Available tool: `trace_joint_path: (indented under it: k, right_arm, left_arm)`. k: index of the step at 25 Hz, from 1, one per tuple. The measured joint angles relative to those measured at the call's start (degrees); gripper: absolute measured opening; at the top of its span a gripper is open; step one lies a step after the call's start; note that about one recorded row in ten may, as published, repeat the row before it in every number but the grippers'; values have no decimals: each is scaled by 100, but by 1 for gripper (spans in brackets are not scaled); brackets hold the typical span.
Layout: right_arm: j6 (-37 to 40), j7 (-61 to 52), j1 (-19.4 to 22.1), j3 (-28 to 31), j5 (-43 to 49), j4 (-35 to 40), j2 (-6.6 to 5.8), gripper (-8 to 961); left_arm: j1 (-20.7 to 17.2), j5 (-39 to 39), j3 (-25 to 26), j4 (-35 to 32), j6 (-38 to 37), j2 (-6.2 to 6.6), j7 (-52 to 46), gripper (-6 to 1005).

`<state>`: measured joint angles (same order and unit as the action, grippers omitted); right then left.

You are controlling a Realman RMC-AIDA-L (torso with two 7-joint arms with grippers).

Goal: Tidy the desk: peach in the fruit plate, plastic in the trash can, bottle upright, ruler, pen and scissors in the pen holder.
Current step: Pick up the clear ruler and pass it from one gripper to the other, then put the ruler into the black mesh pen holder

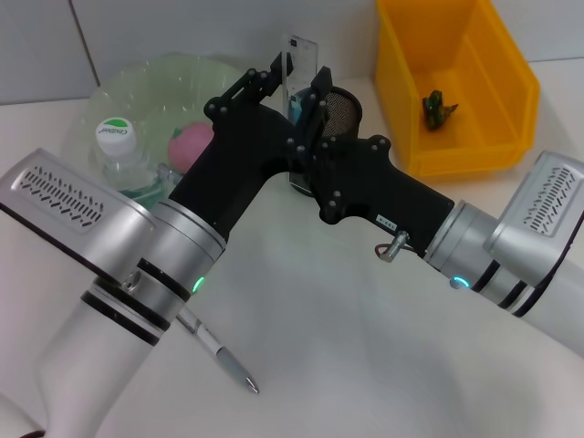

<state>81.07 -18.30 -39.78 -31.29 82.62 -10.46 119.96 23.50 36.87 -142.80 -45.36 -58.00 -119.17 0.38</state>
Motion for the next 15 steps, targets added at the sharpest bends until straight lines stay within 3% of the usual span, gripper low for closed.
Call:
trace_joint_path:
  k: [14,15]
  right_arm:
    - [8,-76,23,-1,0,28,0,6]
    - [8,-76,24,-1,0,30,0,6]
  left_arm:
    - [40,-61,-11,19,-1,-5,-159,403]
    - [40,-61,-11,19,-6,-5,-161,440]
